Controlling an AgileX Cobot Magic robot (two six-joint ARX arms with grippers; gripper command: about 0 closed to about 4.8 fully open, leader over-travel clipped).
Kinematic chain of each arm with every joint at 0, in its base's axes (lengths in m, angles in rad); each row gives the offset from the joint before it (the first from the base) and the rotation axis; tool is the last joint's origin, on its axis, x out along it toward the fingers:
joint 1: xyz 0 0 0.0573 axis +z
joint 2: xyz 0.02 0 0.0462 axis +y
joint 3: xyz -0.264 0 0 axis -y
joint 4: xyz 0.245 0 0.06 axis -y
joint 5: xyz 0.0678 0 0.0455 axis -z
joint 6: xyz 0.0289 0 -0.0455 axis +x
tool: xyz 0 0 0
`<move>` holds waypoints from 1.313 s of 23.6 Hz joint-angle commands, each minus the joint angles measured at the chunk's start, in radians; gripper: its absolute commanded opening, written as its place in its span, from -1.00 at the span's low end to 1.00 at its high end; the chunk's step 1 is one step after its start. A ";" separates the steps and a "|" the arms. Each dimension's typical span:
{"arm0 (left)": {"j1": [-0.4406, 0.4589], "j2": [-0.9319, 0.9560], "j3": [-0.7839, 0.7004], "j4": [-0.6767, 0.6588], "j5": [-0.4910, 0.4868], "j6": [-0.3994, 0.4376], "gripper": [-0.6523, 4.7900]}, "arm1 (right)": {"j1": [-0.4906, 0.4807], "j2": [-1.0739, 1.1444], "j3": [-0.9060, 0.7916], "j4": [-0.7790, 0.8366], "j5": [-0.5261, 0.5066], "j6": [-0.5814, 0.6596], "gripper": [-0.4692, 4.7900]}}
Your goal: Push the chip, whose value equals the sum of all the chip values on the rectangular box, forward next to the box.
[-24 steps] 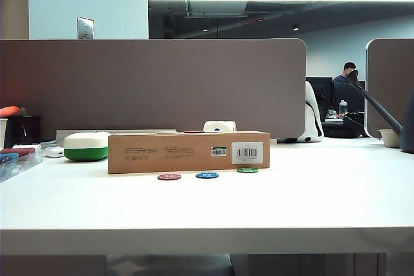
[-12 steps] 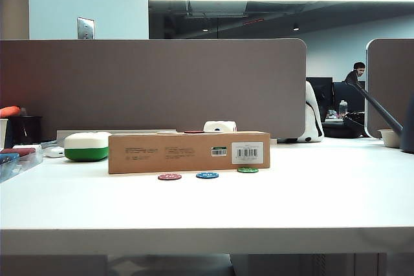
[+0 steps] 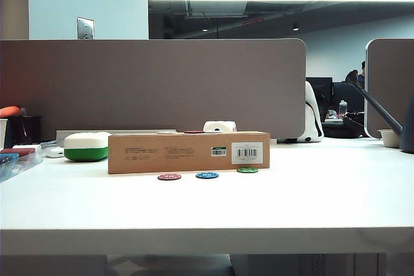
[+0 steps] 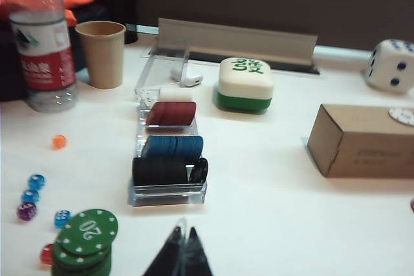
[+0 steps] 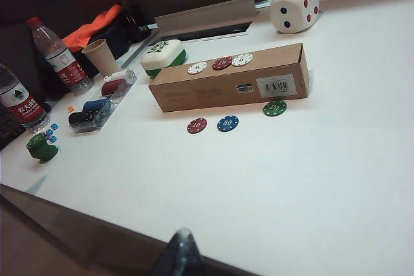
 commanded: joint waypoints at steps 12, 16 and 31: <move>0.004 0.000 -0.050 0.080 0.098 0.116 -0.78 | 0.000 0.000 0.002 0.017 0.002 0.000 -0.84; 0.004 0.000 -0.050 0.080 0.098 0.113 -0.78 | 0.000 0.000 0.002 0.017 0.002 0.000 -0.84; 0.004 0.000 -0.050 0.089 0.091 0.106 -0.78 | 0.000 0.000 0.002 0.017 0.002 0.000 -0.84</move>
